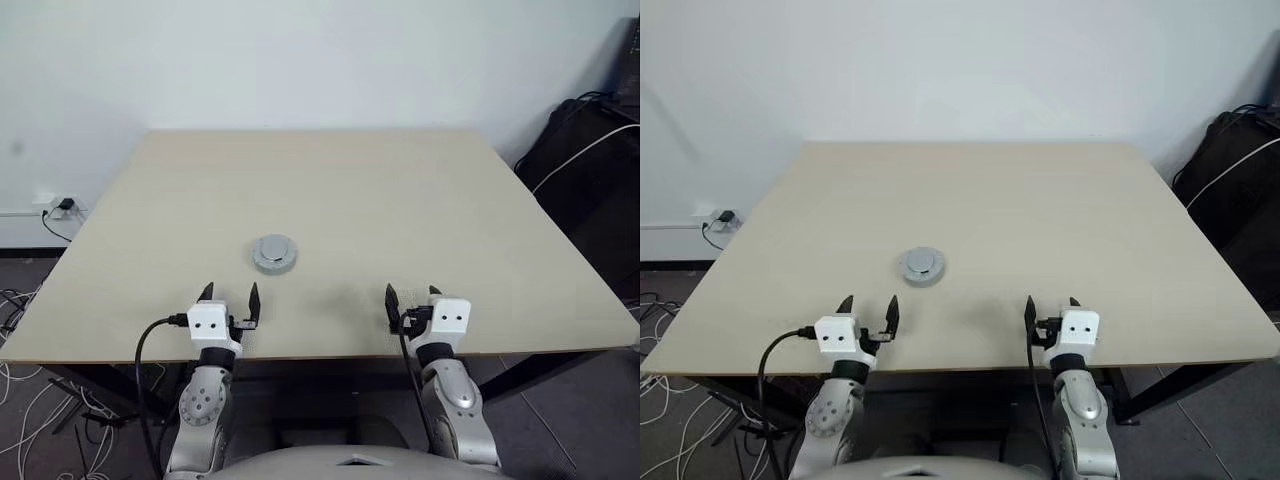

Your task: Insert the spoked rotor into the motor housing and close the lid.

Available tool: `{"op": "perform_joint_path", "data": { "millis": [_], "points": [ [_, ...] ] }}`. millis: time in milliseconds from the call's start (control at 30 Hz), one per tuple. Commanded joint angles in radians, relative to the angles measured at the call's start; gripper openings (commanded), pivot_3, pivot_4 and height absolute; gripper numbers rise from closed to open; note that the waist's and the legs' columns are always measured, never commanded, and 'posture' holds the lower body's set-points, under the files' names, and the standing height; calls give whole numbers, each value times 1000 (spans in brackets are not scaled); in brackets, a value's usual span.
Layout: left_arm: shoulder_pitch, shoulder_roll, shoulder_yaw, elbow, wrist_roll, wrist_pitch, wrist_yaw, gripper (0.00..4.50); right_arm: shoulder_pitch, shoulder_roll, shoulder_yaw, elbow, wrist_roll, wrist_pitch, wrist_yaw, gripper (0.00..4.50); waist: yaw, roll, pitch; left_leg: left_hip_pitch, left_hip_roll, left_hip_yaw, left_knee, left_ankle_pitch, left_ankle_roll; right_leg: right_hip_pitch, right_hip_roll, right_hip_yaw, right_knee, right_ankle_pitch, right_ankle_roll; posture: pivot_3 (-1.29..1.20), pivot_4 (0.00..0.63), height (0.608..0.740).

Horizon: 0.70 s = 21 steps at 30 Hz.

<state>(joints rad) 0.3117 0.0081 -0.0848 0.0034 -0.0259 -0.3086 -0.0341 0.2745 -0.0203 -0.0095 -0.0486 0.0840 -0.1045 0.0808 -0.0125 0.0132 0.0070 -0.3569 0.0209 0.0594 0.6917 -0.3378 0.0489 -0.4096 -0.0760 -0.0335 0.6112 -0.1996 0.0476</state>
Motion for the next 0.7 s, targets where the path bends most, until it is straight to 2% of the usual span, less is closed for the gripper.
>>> {"op": "perform_joint_path", "data": {
  "millis": [33,700],
  "points": [
    [0,2,8,-35,-8,-1,-11,4484,-22,0,-1,-16,-4,-24,2,4500,0,0,0,0,0,0,0,0,0,0,0,0,0,0,0,0,0,740],
    [6,7,-1,-40,-4,23,-60,4484,-15,-1,-2,-11,-22,-20,-3,4500,0,0,-1,0,-1,0,1,0,0,0,0,0,1,0,0,0,0,740]
  ]
}}
